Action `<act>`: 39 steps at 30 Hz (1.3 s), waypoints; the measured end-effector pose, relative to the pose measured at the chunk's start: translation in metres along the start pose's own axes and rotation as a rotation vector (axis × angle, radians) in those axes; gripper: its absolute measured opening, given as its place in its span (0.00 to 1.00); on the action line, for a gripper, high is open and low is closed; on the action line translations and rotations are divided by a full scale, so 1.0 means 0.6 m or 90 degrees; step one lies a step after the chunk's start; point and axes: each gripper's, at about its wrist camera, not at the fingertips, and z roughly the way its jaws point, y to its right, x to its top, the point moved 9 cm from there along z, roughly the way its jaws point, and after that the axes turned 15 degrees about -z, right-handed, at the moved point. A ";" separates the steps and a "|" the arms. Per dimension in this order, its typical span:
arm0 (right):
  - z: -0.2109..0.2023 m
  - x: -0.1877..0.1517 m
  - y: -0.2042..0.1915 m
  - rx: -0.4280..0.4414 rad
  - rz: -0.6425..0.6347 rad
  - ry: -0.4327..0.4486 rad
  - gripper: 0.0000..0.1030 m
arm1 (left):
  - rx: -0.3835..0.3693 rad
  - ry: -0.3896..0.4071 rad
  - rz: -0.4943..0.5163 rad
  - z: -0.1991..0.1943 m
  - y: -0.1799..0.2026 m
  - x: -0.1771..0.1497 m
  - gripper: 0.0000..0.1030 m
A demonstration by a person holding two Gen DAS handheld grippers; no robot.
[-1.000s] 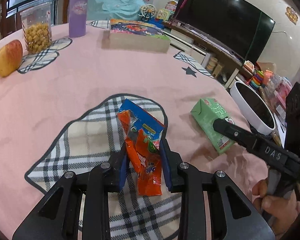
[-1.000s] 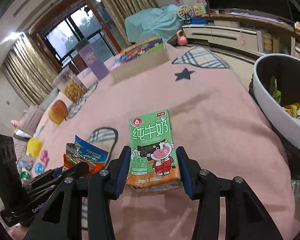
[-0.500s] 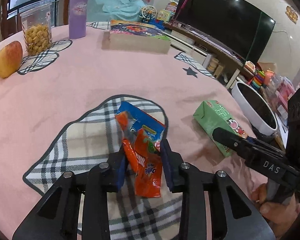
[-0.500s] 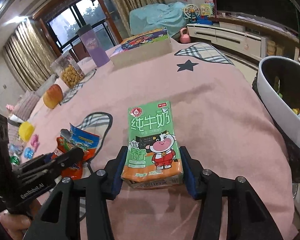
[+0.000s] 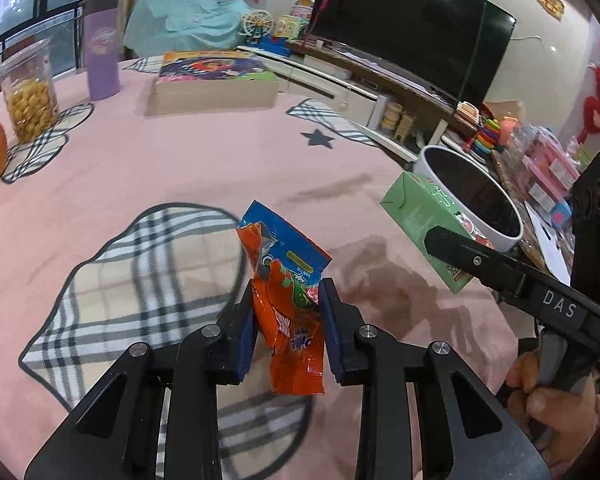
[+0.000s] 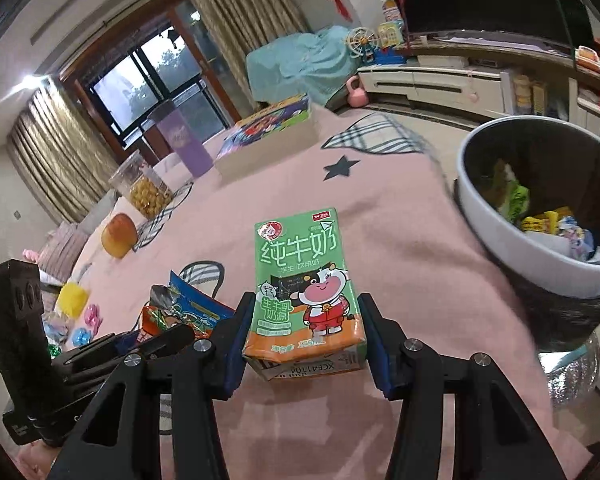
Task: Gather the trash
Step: 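Carry the chip bag and milk carton over the bin and lower them in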
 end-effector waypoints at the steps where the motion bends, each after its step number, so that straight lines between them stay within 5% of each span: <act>1: -0.004 0.001 0.003 -0.001 0.001 0.002 0.49 | -0.001 -0.001 0.003 0.001 0.005 0.000 0.27; 39: -0.141 0.014 0.172 -0.080 0.084 0.081 0.49 | -0.073 -0.001 0.124 0.024 0.232 0.011 0.27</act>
